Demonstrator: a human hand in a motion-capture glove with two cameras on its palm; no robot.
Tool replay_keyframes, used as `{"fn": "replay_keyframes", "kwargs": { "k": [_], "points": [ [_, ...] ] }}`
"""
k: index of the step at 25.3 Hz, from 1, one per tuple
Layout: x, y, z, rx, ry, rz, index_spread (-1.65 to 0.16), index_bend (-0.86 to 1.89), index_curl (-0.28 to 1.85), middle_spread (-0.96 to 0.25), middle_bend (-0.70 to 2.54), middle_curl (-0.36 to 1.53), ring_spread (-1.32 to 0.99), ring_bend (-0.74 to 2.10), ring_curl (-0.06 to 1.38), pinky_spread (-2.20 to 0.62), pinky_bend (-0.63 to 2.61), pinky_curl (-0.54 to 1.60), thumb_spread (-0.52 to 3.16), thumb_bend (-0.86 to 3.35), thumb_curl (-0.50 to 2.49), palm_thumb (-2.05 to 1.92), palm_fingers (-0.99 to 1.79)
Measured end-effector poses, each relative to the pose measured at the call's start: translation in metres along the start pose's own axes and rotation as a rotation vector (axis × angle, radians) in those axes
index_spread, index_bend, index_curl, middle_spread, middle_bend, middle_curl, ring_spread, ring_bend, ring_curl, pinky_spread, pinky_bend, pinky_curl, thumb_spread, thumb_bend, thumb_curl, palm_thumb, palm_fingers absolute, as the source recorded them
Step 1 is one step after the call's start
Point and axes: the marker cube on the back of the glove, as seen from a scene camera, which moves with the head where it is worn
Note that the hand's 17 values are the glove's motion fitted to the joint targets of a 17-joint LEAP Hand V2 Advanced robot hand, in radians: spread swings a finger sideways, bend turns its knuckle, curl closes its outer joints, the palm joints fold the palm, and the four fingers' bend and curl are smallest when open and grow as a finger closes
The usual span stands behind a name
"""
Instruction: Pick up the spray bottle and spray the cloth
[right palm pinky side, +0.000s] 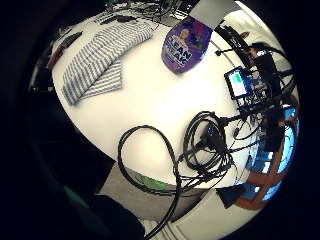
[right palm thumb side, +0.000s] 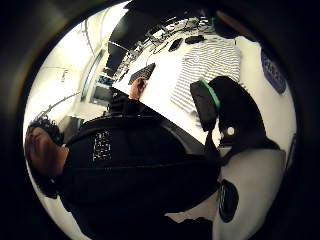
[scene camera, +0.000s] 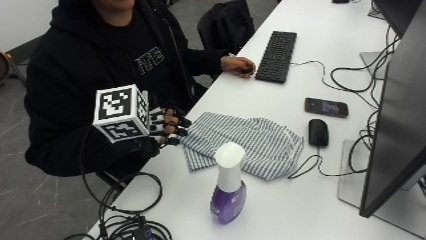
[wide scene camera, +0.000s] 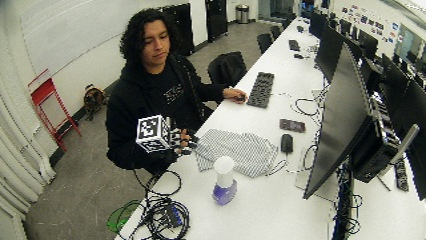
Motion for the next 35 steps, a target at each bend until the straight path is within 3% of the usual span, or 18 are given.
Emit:
{"fn": "replay_keyframes", "kwargs": {
  "k": [13, 35],
  "points": [
    [0.0008, -0.0018, -0.0025, 0.004, 0.000, -0.013, -0.34, 0.20, 0.22, -0.07, 0.19, 0.17, -0.11, 0.37, 0.19, 0.11, 0.29, 0.13, 1.08, 0.37, 0.14, 0.51, 0.47],
    [0.0033, -0.0023, -0.0010, 0.012, 0.004, 0.000, -0.38, 0.17, 0.30, -0.07, 0.18, 0.26, -0.13, 0.34, 0.26, 0.13, 0.26, 0.18, 1.36, 0.32, 0.21, 0.54, 0.46]
  ]
}}
